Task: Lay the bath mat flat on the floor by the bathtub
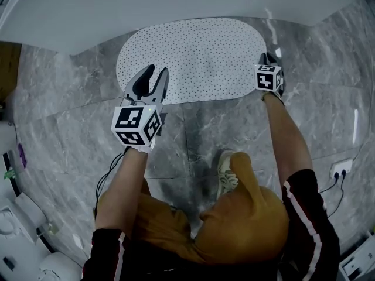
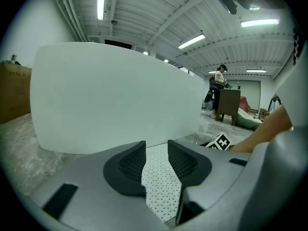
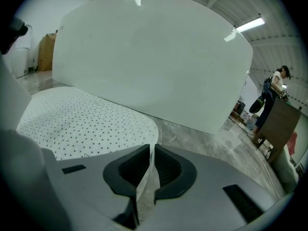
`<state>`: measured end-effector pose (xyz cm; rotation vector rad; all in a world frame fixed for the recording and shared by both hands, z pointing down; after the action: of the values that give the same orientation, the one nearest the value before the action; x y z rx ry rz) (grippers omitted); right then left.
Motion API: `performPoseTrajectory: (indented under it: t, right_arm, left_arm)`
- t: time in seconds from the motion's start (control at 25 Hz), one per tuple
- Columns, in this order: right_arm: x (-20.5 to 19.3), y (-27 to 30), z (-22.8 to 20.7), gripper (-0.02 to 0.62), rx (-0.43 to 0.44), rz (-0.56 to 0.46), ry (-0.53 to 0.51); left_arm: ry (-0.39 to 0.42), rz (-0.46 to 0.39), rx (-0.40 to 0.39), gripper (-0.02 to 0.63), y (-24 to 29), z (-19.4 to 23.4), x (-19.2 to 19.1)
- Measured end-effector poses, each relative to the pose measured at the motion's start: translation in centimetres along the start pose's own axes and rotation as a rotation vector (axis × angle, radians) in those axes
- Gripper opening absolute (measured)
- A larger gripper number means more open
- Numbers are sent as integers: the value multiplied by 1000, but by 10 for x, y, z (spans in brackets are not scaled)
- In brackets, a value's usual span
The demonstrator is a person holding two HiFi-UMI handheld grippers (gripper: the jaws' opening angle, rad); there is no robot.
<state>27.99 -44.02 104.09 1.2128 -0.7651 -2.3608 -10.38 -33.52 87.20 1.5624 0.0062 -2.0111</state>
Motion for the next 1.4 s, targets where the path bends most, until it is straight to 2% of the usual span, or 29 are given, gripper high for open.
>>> performPoseTrajectory:
  t: [0.32, 0.52, 0.72, 0.88, 1.0, 1.2, 1.4]
  right_arm:
    - [-29, -24, -9, 66, -41, 41, 77]
    - [-35, -47, 0, 72, -33, 40, 75]
    - [-44, -80, 1, 72, -35, 50, 54]
    - [-49, -101, -5, 72, -63, 51, 81]
    - [-56, -120, -11, 72, -80, 68, 100]
    - [-45, -154, -25, 72, -71, 59, 32]
    - [-12, -190, -41, 72, -63, 35, 20]
  left_arm:
    - [37, 3, -23, 153, -10, -10, 6]
    - [72, -9, -30, 153, -24, -9, 20]
    - [183, -14, -64, 153, -41, -13, 39]
    - [194, -44, -65, 153, -55, -6, 59]
    - [238, -63, -73, 153, -72, -2, 69]
    - [238, -83, -53, 153, -98, 20, 87]
    - [233, -81, -24, 153, -122, 42, 100]
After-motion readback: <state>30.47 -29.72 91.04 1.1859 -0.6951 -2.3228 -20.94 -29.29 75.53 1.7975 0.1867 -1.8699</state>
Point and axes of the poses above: the fingertips, and each gripper's own axes: y forward along the fingers, z to its left, x out of its top, the point moved 4 cm from there along -y, backward along the fingers, and after that the axes turned 12 degrees about -y, right-handed, at the moved point
